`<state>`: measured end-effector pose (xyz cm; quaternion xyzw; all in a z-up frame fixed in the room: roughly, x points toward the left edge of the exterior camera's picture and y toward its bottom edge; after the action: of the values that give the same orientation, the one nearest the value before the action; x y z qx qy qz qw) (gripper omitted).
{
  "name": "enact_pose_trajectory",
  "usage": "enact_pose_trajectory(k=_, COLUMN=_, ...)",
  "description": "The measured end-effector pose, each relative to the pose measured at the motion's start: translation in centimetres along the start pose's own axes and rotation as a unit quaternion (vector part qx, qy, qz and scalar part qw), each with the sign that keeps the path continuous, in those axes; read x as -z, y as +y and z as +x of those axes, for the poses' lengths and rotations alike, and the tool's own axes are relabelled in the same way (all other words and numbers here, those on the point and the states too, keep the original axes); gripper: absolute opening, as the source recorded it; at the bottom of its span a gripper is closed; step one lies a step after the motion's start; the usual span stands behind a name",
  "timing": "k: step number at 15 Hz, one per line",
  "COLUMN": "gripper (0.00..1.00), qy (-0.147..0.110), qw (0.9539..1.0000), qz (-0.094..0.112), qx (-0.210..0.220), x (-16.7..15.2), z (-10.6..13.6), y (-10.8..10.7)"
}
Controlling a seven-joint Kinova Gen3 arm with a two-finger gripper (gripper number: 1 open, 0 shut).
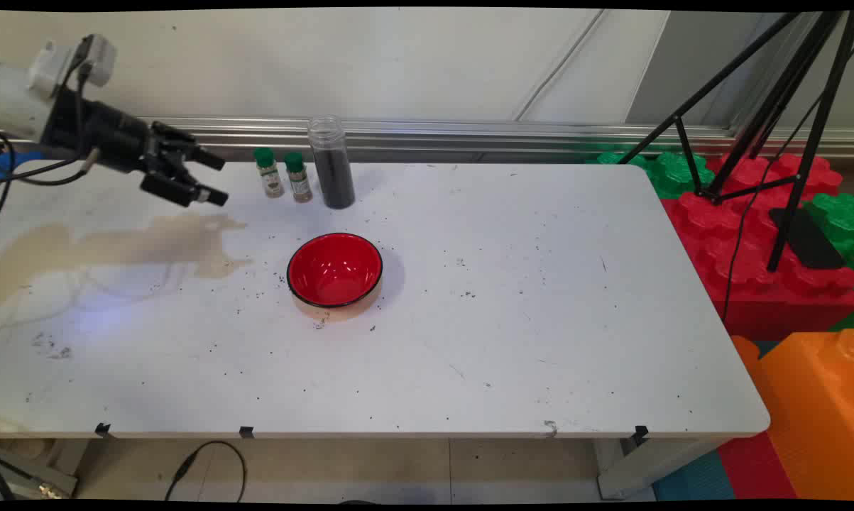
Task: Pick up the black seasoning powder from the table
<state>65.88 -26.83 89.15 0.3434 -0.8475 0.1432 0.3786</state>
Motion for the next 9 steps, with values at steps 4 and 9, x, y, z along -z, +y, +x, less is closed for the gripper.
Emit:
enact_pose_trajectory(k=4, gripper=1.00, qy=0.016, qw=0.9998, qz=0.012, qx=-0.006, x=-1.9, z=1.3, y=-1.4)
enact_pose_trajectory(k=9, gripper=1.00, qy=0.042, qw=0.9987, qz=0.024, qx=-0.018, x=-3.7, z=2.4, y=-3.2)
